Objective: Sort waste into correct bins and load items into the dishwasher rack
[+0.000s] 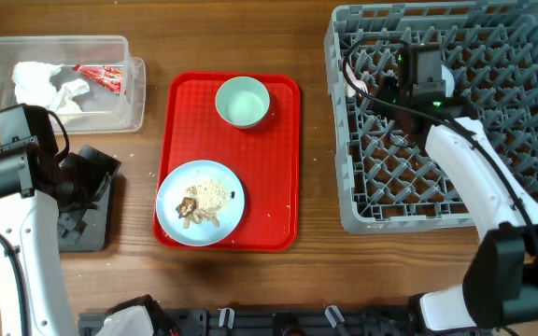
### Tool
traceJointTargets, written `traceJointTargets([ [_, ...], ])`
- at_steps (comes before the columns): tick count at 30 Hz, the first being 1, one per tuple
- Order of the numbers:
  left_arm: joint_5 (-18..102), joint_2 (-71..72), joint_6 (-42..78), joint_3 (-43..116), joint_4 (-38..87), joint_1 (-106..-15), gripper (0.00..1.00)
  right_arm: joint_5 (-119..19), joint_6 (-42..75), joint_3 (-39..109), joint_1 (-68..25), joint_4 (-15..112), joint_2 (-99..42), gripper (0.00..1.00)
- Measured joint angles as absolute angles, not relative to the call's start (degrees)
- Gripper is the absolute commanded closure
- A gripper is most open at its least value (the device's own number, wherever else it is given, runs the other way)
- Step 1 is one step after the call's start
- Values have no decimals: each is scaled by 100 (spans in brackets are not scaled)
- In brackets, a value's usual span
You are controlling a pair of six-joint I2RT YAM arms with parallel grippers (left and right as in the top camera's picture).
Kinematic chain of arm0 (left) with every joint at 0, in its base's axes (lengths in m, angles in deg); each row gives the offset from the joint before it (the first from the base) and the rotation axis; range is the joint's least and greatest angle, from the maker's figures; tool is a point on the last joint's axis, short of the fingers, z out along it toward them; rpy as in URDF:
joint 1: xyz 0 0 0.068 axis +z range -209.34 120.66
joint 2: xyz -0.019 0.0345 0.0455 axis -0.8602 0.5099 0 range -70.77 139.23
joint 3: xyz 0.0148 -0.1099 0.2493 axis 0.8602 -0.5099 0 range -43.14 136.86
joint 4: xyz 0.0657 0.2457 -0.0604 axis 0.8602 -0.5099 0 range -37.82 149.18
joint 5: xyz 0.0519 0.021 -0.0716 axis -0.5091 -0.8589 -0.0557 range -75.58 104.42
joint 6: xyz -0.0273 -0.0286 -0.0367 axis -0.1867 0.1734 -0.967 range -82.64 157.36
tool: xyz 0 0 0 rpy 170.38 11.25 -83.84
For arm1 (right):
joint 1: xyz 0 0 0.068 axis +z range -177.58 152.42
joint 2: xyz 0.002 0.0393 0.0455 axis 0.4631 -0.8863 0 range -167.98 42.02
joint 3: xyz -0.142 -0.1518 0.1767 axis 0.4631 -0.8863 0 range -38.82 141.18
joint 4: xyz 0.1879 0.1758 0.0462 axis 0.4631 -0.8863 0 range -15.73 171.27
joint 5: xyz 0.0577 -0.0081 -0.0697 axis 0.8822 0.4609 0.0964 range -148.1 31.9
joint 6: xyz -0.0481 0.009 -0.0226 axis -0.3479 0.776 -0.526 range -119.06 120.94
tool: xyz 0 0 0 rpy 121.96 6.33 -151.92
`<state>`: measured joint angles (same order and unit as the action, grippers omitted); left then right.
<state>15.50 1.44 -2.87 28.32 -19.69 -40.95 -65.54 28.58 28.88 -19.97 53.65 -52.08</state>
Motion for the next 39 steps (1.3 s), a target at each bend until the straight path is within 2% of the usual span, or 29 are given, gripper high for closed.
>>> traceJointTargets([
  [1, 1552, 144, -287, 2832, -1971, -4095, 0, -6571, 2866, 2886, -1997, 5383, -5232, 68],
  [2, 1550, 144, -287, 2832, -1971, -4095, 0, -6604, 2925, 2888, -1997, 5409, -5248, 77],
  [4, 1550, 144, -287, 2832, -1971, -4095, 0, -6670, 2987, 2886, -1997, 5396, -5248, 81],
  [7, 1550, 144, -287, 2832, -1971, -4095, 0, -6740, 3107, 2886, -1995, 5321, -5248, 96],
  [13, 1552, 144, -287, 2832, -1971, -4095, 0, -6573, 3223, 2886, -1981, 4873, -4677, 96],
  [17, 1552, 144, -287, 2832, -1973, -4095, 0, -6090, 3054, 2884, -1990, 4279, -3283, 96],
  [20, 1552, 144, -287, 2832, -1971, -4095, 0, -5601, 2799, 2886, -2272, 3848, -3088, 96],
  [23, 1552, 144, -287, 2832, -1971, -4095, 0, -3863, 2176, 2882, -3306, 3868, -3338, 96],
  [25, 1550, 144, -287, 2832, -1973, -4095, 0, -2152, 1697, 2882, -4182, 3883, -3783, 96],
  [29, 1552, 144, -287, 2832, -1973, -4095, 0, 447, 779, 2882, -5225, 3529, -4752, 96],
  [35, 1552, 144, -287, 2832, -1971, -4095, 0, 1708, 128, 2873, -5308, 3503, -6310, 96],
  [39, 1550, 144, -287, 2832, -1971, -4095, 0, 2117, 91, 2873, -5398, 3503, -6644, 96],
])
